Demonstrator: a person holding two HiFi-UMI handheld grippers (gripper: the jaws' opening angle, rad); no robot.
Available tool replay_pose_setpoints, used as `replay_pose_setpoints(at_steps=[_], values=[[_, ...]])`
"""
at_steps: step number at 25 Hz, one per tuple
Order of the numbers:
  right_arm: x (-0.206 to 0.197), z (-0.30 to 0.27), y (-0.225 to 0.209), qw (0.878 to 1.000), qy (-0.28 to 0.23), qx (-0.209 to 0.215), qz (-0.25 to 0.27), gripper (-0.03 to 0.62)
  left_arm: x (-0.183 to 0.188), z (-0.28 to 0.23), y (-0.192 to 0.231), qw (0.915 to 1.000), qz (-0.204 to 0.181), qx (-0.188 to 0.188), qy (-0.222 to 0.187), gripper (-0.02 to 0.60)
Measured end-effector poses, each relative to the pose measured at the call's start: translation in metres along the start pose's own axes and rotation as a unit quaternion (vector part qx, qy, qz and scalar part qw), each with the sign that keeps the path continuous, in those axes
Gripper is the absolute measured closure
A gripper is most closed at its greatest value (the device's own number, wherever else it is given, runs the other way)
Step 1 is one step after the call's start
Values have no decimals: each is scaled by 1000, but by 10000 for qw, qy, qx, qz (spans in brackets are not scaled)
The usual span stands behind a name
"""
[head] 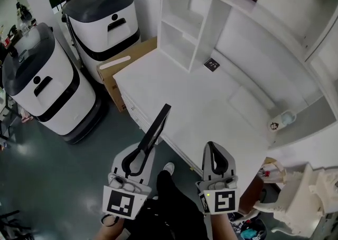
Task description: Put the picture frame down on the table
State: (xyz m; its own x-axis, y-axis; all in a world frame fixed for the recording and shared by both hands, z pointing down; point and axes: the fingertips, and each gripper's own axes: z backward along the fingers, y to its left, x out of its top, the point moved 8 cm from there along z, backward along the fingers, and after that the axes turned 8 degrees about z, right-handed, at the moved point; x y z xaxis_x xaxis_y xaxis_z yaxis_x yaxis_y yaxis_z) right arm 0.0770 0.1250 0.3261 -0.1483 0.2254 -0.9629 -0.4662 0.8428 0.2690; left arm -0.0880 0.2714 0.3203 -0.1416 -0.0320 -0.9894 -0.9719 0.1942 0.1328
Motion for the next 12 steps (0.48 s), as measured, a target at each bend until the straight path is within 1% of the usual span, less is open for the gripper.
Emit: replay_pose_setpoints(at_steps=[6, 12], values=[[-5, -54, -31, 10000, 37, 21, -19, 593, 11, -57, 18, 9999, -46, -72, 65, 514], [-12, -103, -63, 9998, 202, -52, -1, 594, 17, -121, 36, 9996, 60, -222, 138, 514]])
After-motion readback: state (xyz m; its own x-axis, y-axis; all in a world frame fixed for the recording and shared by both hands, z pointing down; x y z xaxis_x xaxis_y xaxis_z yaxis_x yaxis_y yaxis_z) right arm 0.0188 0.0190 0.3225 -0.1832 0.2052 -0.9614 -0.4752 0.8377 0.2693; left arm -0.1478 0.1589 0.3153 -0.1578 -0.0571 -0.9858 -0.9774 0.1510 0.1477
